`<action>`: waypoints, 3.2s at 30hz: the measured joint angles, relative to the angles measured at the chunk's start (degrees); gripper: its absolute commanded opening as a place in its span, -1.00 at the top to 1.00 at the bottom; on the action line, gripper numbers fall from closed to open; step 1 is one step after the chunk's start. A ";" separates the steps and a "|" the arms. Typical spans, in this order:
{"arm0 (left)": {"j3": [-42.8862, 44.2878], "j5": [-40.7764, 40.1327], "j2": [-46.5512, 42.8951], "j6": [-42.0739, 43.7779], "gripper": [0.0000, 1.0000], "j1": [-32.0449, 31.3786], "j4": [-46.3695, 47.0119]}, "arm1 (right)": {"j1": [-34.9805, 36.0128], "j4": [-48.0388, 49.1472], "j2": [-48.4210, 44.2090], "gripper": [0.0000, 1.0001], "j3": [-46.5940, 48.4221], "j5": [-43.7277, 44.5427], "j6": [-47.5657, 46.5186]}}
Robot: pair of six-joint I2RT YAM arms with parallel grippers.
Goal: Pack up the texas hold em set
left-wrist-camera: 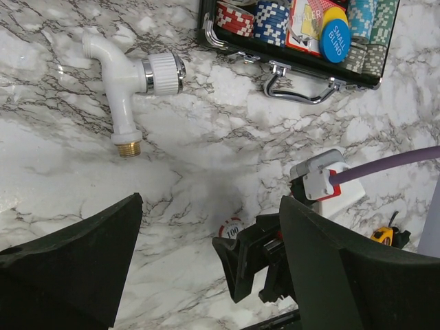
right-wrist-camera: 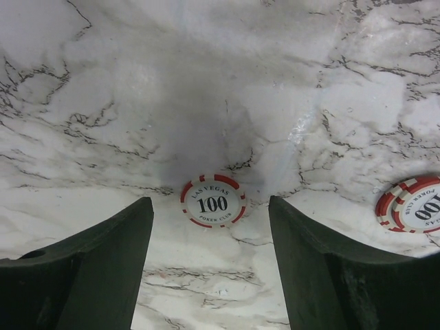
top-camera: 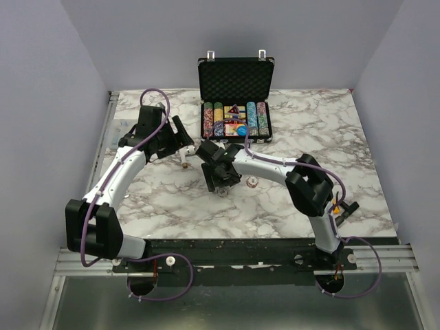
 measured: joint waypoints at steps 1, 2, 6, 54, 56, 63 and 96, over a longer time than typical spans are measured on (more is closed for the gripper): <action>0.00 0.07 0.07 0.00 -0.59 0.00 -0.02 | 0.00 -0.50 0.61 -0.42 0.79 -0.28 0.00; 0.00 0.26 0.13 0.00 -0.59 0.00 -0.02 | 0.00 -1.07 1.20 -0.40 1.42 -0.48 -0.02; 0.00 0.59 0.28 0.00 -0.59 0.00 -0.07 | 0.00 -3.28 3.78 -0.37 3.13 -0.87 -0.17; 0.22 2.34 0.81 -0.04 -0.59 0.42 -0.11 | -1.92 -3.98 -1.42 0.28 1.53 3.21 1.29; 0.22 2.36 0.81 -0.07 -0.59 0.42 -0.11 | -2.54 -3.98 -2.27 0.11 1.53 3.89 1.44; 0.22 3.04 1.16 -0.44 -0.59 0.42 -0.11 | -3.65 -6.21 -0.59 -0.26 3.80 -1.84 0.37; 0.22 4.31 1.25 -0.66 -0.59 0.79 -0.11 | -3.61 -17.33 11.96 0.14 15.50 -8.92 0.00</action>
